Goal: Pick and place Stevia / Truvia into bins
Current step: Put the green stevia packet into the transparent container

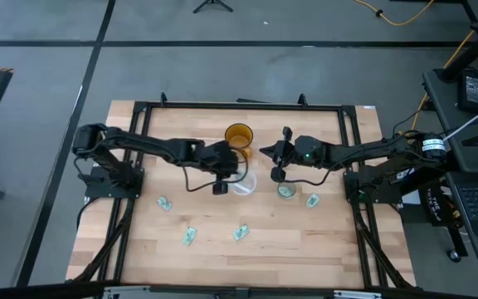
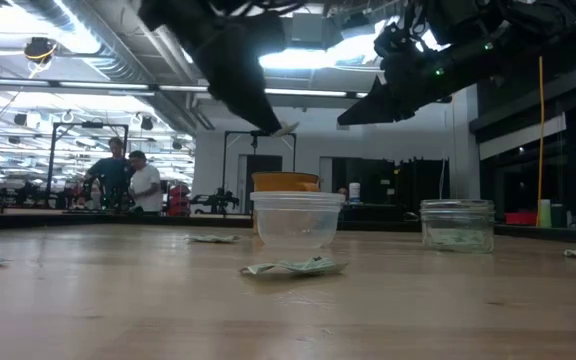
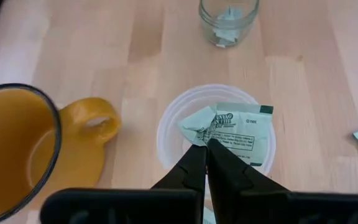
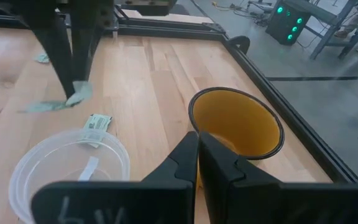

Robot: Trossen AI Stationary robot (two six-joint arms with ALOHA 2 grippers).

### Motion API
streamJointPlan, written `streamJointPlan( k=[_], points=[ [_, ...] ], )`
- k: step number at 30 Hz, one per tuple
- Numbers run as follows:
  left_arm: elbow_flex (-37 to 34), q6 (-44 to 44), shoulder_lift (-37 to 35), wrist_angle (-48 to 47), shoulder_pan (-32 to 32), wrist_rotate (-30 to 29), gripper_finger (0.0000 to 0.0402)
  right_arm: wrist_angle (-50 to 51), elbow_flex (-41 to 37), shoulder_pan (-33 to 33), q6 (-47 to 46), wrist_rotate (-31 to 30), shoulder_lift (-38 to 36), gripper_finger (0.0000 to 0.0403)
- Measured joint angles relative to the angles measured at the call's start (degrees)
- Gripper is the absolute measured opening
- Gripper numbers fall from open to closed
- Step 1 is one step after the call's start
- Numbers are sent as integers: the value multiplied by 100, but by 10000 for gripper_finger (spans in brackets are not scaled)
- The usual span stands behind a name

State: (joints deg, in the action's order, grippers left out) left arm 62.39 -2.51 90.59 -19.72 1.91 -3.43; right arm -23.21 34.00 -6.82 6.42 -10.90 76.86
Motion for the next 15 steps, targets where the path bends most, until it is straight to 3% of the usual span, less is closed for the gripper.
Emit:
streamJointPlan(
  k=[6, 15],
  points=[
    [373, -319, 512, -38, 0, 3, 3, 44, 0, -1, -4, 0, 0, 19],
    [380, -379, 1109, 86, 0, 5, 3, 66, -2, 1, -9, 0, 0, 19]
  ],
)
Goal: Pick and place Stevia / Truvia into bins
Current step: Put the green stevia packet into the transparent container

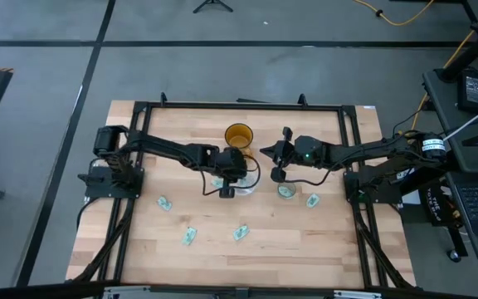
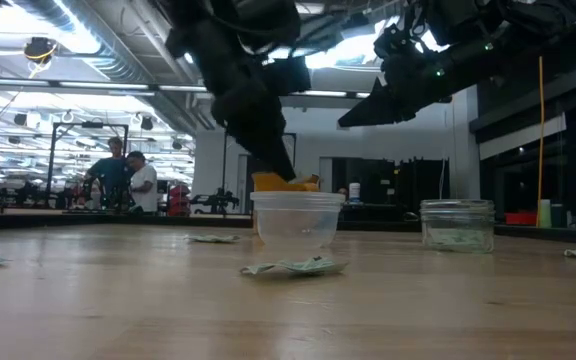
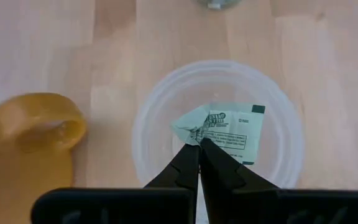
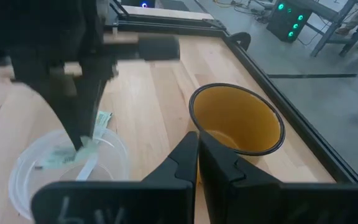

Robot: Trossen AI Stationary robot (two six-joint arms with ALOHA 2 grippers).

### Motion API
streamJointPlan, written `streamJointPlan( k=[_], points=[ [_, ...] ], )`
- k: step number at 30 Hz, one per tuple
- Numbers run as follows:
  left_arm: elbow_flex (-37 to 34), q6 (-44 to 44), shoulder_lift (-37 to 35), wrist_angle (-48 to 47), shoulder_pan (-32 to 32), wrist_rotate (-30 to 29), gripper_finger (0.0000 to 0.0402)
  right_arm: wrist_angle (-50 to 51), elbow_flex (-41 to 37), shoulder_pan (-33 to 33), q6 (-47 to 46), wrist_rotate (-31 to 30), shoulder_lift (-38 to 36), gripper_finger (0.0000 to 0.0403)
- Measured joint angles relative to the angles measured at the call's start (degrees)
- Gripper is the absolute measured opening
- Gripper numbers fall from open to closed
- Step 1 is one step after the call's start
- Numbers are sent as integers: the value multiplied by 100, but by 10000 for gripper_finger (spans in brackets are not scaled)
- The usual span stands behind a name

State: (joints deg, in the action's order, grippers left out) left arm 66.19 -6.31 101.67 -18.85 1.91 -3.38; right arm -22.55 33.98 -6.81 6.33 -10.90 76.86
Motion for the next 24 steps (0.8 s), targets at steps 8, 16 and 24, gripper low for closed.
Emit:
streamJointPlan(
  k=[8, 16, 24],
  points=[
    [-2, -94, 438, 76, 0, 0, 3, 17, 0, 1, -135, 0, 0, 19],
    [-2, -96, 402, 142, 0, 0, 23, 39, 0, 1, -133, 0, 0, 19],
    [-2, -98, 398, 142, 0, -2, 65, 55, 0, 1, -133, 0, 0, 19]
  ],
)
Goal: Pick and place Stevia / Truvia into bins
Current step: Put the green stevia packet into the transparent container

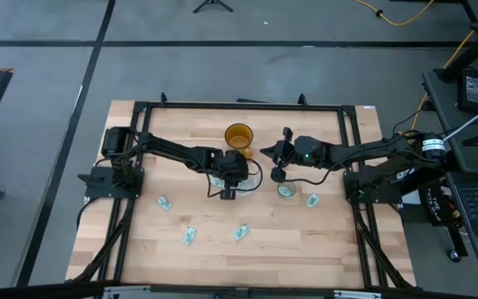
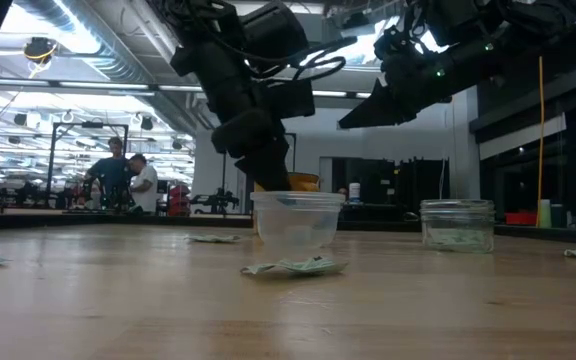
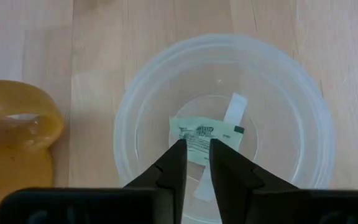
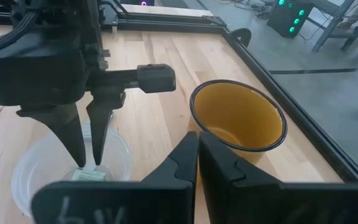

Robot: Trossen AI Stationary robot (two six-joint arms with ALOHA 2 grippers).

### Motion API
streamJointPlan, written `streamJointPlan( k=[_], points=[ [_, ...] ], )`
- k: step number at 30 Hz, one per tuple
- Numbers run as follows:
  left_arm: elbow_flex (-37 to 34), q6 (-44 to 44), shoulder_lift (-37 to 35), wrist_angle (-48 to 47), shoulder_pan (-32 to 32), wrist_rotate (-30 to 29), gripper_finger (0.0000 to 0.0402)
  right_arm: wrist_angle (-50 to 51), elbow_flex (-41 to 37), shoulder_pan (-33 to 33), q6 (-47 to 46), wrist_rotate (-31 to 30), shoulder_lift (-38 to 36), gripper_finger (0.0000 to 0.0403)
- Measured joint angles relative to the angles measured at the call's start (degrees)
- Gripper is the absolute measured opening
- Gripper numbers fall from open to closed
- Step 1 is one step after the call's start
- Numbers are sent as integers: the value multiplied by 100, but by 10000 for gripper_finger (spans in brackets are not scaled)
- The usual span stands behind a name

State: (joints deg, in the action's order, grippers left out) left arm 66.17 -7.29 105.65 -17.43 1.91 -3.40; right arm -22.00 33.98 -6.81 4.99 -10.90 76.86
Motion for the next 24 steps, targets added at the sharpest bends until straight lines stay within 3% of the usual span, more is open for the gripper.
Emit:
streamJointPlan(
  k=[13, 19, 24],
  points=[
    [0, -680, -881, -307, -101, -286, 76, 28, -2, 6, -4, 0, 0, 19],
    [-45, -457, -1506, -879, -167, -464, 76, 46, -2, 102, -10, 0, 0, 19],
    [-581, -22, -1977, -485, -293, -466, 76, 78, -2, 192, -4, 0, 0, 19]
  ],
)
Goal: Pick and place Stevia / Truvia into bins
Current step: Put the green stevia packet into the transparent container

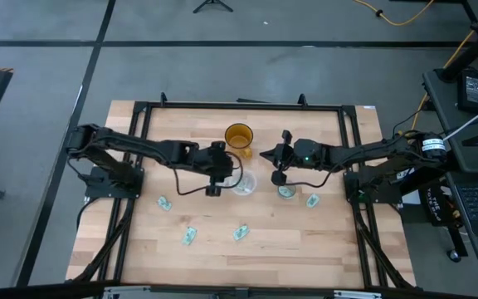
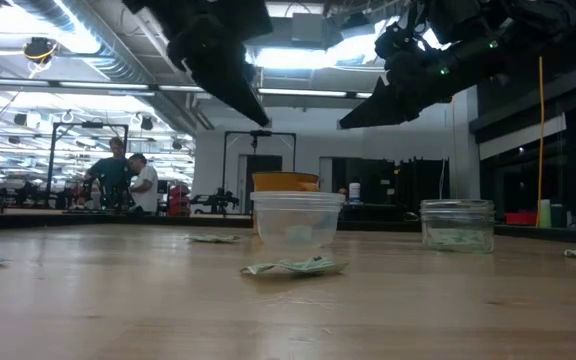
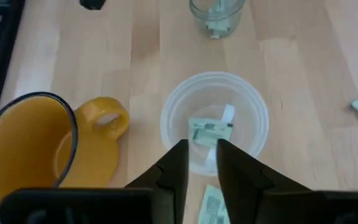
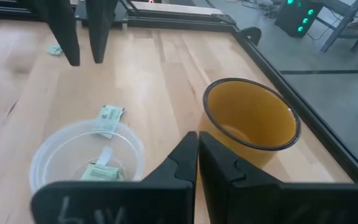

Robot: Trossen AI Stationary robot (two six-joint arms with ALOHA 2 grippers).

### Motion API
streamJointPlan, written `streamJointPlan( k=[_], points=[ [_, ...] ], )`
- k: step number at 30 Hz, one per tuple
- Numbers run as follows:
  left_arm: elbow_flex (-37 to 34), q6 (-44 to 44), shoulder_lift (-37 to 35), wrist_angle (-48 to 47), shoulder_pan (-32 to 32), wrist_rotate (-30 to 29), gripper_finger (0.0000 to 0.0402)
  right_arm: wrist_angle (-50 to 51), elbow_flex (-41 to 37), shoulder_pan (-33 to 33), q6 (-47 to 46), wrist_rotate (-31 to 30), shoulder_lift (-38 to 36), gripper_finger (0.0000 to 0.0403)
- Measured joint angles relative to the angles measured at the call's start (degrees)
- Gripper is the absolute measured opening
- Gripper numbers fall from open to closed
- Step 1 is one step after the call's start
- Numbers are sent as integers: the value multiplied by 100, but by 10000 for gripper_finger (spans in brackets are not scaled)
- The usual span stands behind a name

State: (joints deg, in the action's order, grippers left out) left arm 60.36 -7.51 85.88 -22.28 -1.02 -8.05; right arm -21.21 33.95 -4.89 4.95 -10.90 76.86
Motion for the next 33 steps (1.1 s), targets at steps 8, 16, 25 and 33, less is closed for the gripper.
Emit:
streamJointPlan(
  k=[8, 16, 25, 33],
  points=[
    [-913, 516, -260, 906, -483, -659, 76, 50, 0, 110, -13, 0, 0, 19],
    [-1162, 965, -255, 925, -982, -1239, 76, 51, 0, 119, -26, 0, 0, 19],
    [-1532, 1877, -253, 936, -1057, -1432, 94, 48, 0, 119, -41, 0, -2, 19],
    [-1862, 1900, -116, 1449, -1051, -1434, 146, 48, 0, 119, -162, 0, -2, 19]
  ],
)
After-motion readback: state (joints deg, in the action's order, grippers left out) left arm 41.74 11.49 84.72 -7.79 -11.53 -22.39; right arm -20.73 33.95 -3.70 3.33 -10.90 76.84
